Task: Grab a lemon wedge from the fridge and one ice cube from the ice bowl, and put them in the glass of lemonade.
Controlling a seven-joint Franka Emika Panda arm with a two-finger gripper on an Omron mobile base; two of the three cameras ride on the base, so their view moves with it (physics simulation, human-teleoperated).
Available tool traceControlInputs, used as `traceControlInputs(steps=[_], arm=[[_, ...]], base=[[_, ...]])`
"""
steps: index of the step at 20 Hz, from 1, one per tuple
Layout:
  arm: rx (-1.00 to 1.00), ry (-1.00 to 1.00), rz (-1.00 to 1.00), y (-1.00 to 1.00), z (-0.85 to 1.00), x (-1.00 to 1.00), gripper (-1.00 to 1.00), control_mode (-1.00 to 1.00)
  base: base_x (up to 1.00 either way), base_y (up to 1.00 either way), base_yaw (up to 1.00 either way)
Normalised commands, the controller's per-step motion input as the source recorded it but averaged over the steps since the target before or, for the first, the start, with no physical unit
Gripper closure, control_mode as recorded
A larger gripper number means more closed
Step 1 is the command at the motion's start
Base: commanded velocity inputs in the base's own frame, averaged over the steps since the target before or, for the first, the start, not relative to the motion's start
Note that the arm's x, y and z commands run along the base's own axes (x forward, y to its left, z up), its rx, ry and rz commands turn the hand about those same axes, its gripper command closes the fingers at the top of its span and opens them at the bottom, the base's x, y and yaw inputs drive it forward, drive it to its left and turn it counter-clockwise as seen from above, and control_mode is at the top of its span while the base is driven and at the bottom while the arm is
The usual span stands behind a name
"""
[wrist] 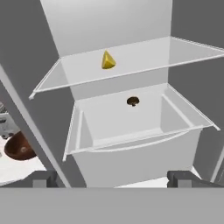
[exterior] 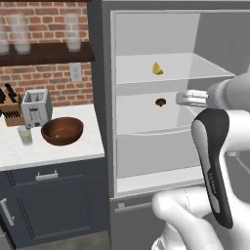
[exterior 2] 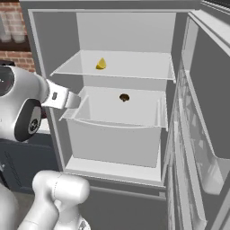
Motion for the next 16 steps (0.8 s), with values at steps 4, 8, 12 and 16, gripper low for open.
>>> traceControlInputs(steps=[4, 8, 12, 16], arm=[[0.00, 0.00, 0.01, 0.00, 0.28, 0.51, -1.00, -1.00], [-0.07, -0.06, 0.12, -0.05, 0.16, 0.09, -1.00, -1.00], [-0.11, -0.13, 0.18, -0.10, 0.06, 0.09, -1.00, -1.00], [-0.05, -0.06, 0.18, -0.12, 0.19, 0.12, -1.00, -1.00]], base=[[0.00, 0.00, 0.00], [0.00, 0.00, 0.00], [0.00, 0.00, 0.00], [0.00, 0.00, 0.00]])
